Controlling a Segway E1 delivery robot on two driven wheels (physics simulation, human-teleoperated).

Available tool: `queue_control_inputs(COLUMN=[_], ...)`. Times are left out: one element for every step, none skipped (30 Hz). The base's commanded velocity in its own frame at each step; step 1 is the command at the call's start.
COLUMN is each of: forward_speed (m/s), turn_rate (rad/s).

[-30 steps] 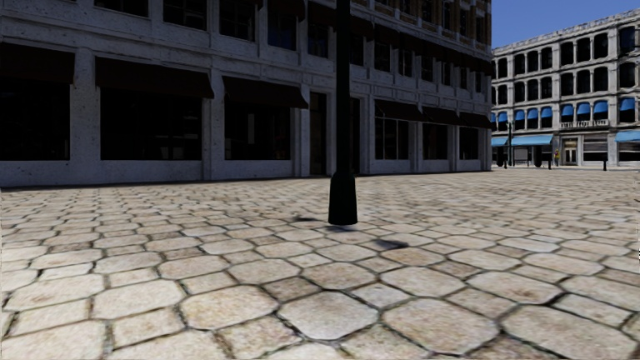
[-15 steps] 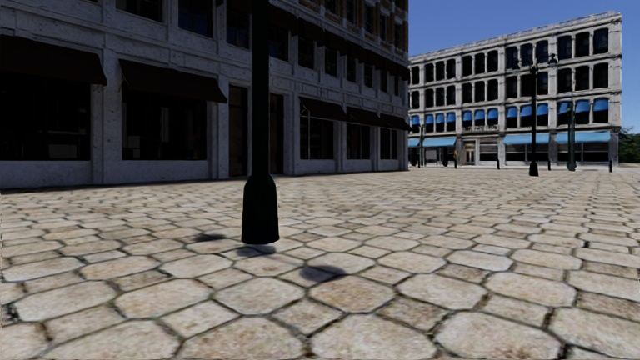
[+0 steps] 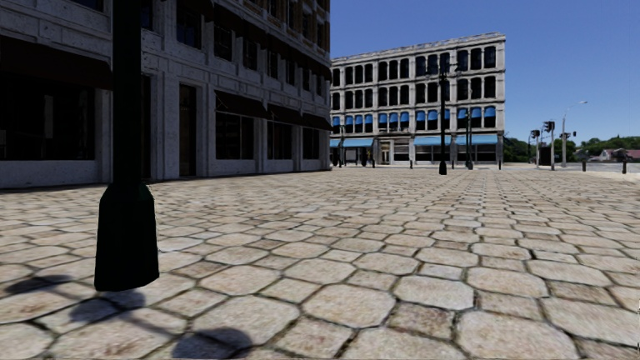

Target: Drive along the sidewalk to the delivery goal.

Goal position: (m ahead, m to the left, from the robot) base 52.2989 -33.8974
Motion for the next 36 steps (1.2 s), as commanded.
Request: queue_control_inputs(forward_speed=[1.67,1.67,1.67,1.67,1.67,1.67,1.67,1.67,1.67,1.67,1.67,1.67,1.67,1.67,1.67,1.67,1.67,1.67,1.67,1.67,1.67,1.67,1.67,1.67,1.67,1.67,1.67,1.67,1.67,1.67,1.67,1.67,1.67,1.67,1.67,1.67], turn_rate=[-0.59,-0.59,-0.59,-0.59,-0.59,-0.59,-0.59,-0.59,-0.59,-0.59,-0.59,-0.52,-0.08,0.0,0.0,0.0,0.0,0.0,0.0,0.0,0.0,0.0,0.0,0.0,0.0,0.0,0.0,-0.01,-0.52,-0.67,-0.79,-0.81,-0.82,-0.82,-0.82,-0.82])
